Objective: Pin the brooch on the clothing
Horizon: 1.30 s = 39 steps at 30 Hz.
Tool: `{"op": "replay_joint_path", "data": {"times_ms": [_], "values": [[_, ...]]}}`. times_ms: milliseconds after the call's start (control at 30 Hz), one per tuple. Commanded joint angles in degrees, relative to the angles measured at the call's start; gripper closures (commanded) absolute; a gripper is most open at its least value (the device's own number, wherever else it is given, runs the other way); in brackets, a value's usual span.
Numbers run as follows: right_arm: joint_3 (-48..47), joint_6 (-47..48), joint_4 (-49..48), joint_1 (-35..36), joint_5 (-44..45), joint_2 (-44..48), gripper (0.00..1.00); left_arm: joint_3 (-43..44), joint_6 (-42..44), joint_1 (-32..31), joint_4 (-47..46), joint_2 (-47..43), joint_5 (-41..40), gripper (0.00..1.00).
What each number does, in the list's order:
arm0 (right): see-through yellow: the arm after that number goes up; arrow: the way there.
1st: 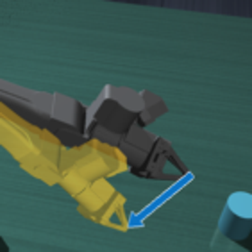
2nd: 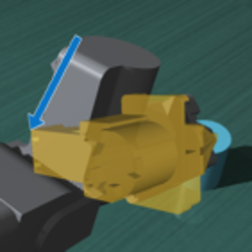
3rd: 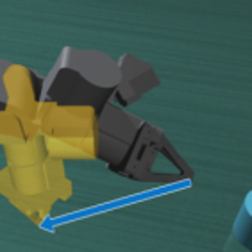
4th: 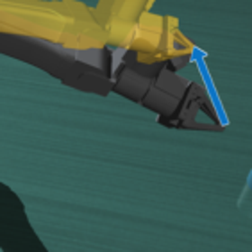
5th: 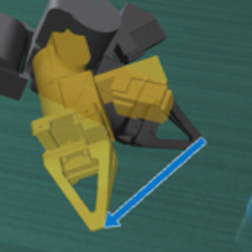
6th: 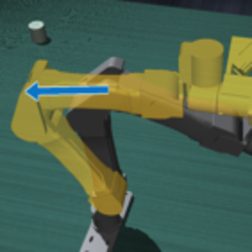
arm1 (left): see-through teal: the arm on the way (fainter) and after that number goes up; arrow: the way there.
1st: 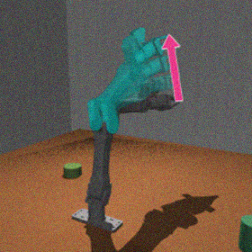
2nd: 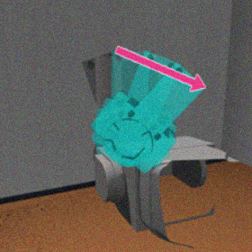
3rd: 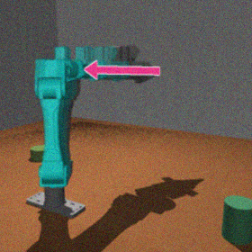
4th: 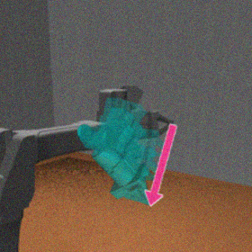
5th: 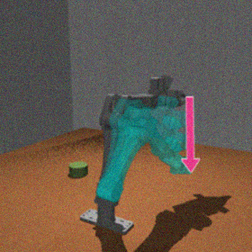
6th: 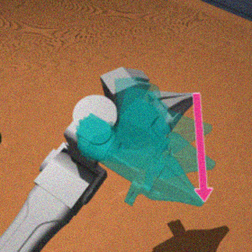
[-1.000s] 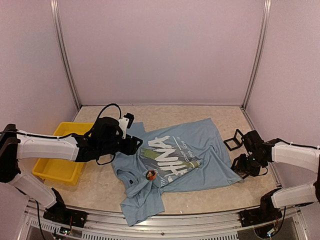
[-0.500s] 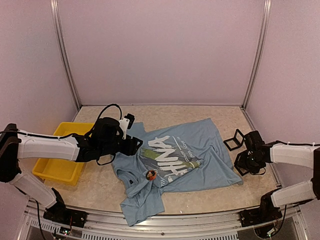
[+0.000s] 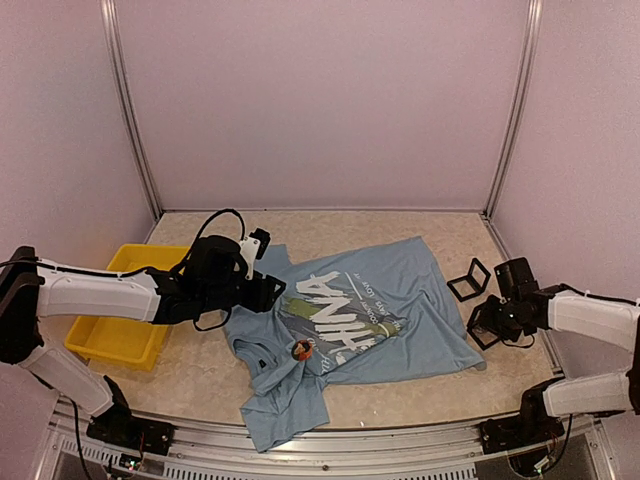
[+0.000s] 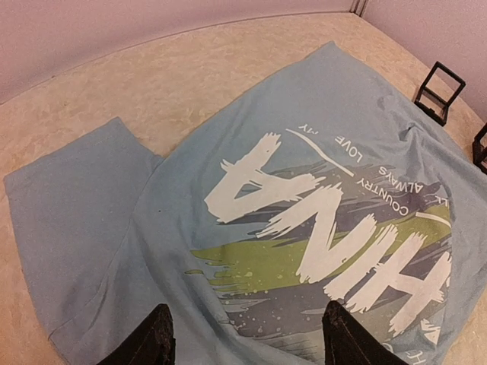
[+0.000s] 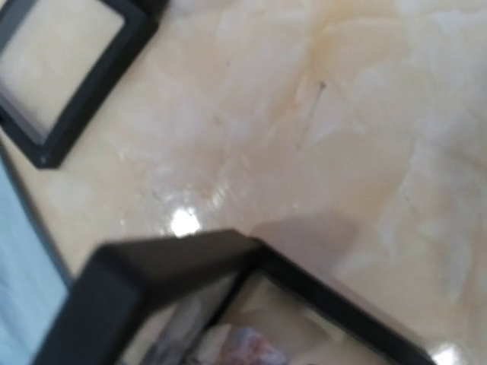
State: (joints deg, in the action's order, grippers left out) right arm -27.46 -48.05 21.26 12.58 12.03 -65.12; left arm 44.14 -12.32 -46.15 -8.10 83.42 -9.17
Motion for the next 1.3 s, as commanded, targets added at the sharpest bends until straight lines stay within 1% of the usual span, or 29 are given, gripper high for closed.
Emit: {"op": "replay_joint_path", "data": {"times_ms": [0,67,267,433,533,600,700,867,1000,1133,1267], "values": [[1.29,-0.99,-1.98,-2.66,-3.10,1.21,0.69,0.93,0.99,-0.08,0.01,0.43,0.79,0.37],[1.59,-0.91,-2.45,-2.98,-3.23,1.31,0.67,0.87,1.05,-0.08,-0.05,0.28,0.92,0.37],[3.38,-2.63,-6.25,-4.41,-6.76,1.76,0.66,0.69,0.99,-0.08,-0.12,0.18,1.11,0.37],[5.20,-4.93,-9.53,-4.46,-6.61,5.95,0.66,0.56,1.02,-0.08,-0.12,-0.10,1.14,0.37],[4.12,-4.49,-5.30,-4.50,-3.24,6.67,0.57,0.55,1.02,-0.08,0.09,-0.10,1.30,0.37],[2.59,-2.02,-1.33,-4.50,-0.64,5.55,0.52,0.55,1.01,-0.08,-0.14,-0.01,1.39,0.37],[1.87,0.53,1.28,-4.54,-0.22,3.68,0.51,0.59,1.12,-0.08,-0.25,0.20,1.46,0.37],[4.00,1.06,-2.47,-4.48,-4.14,3.12,0.49,0.63,1.09,-0.08,-0.01,0.26,1.49,0.38],[3.61,1.92,-3.59,-4.44,-4.57,1.33,0.46,0.55,1.11,-0.17,-0.08,0.23,1.52,0.38],[3.36,3.50,-4.94,-4.42,-5.68,-2.17,0.40,0.55,1.28,-0.17,0.08,0.36,1.57,0.38],[2.58,5.35,-4.77,-4.05,-4.80,-4.70,0.40,0.60,1.48,-0.25,0.01,0.08,1.57,0.38]]}}
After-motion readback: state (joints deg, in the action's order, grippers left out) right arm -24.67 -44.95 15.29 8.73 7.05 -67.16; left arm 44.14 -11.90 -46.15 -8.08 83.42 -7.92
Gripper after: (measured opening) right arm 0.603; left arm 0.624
